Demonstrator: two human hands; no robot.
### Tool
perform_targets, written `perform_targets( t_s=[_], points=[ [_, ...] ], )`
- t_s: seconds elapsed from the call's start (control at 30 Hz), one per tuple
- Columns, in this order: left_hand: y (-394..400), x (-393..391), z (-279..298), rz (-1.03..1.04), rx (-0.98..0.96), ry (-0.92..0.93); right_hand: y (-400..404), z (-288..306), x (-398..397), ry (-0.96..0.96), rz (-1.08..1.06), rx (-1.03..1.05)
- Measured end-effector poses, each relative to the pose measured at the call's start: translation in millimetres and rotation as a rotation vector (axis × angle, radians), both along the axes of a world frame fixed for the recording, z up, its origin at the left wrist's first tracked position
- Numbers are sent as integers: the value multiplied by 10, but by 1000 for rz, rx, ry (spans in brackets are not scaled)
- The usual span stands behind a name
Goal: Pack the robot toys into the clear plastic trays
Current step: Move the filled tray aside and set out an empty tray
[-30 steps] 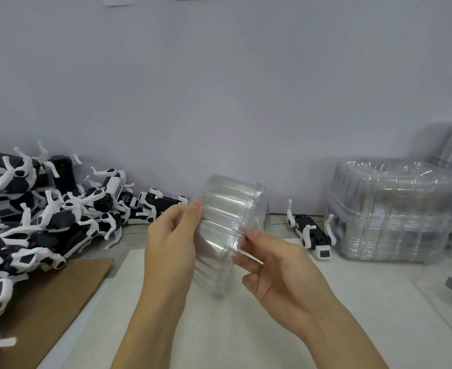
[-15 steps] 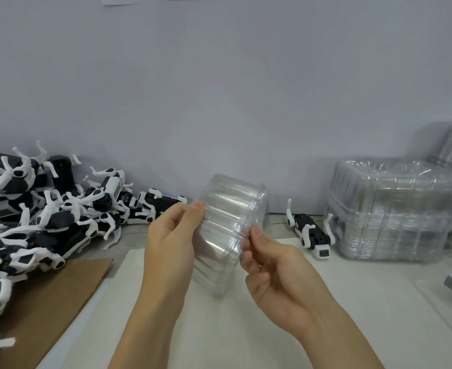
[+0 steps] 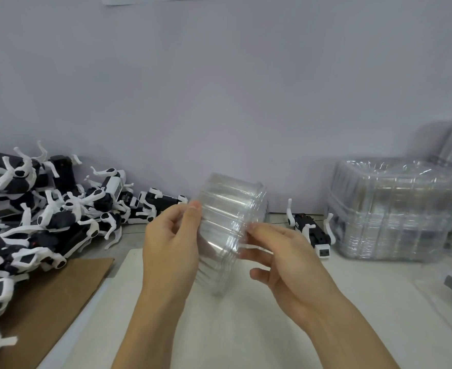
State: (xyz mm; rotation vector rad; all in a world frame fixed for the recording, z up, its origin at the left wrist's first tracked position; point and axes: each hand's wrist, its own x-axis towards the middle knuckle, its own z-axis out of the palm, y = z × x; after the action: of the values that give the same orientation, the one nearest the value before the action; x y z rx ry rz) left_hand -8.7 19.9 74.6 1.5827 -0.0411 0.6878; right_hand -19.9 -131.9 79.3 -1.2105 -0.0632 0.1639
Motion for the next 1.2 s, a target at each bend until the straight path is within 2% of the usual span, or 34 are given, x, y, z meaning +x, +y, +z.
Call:
perform_targets(
  t_s=[0.17,0.33,0.4,0.5,0.6,0.77,1.03,1.1,1.2],
  points=[
    [53,1,18,84,-111,-6,-102,62,20,-18,-38,56],
    [450,8,56,382,-332,-46,-444,27,94,30,-184,126],
    [607,-6,41,463,-343,-79,-584,-8,130,67,-227,141],
    [633,-42,41,570,-199,-153,-662,-84,185,125,-212,149],
    [516,-52,51,536,9,-154,-671,-148,216,157,-276,117],
    [302,-15,5,380,270,58,-659,-187,227,166,-418,76],
    [236,2,-121,191,465,351,-741,-154,223,95,-560,146],
    [219,7,-173,213,529,408,-763,-132,211,75,-578,183],
    [225,5,-218,368,576,484,-783,-108,186,45,-568,314]
  ],
)
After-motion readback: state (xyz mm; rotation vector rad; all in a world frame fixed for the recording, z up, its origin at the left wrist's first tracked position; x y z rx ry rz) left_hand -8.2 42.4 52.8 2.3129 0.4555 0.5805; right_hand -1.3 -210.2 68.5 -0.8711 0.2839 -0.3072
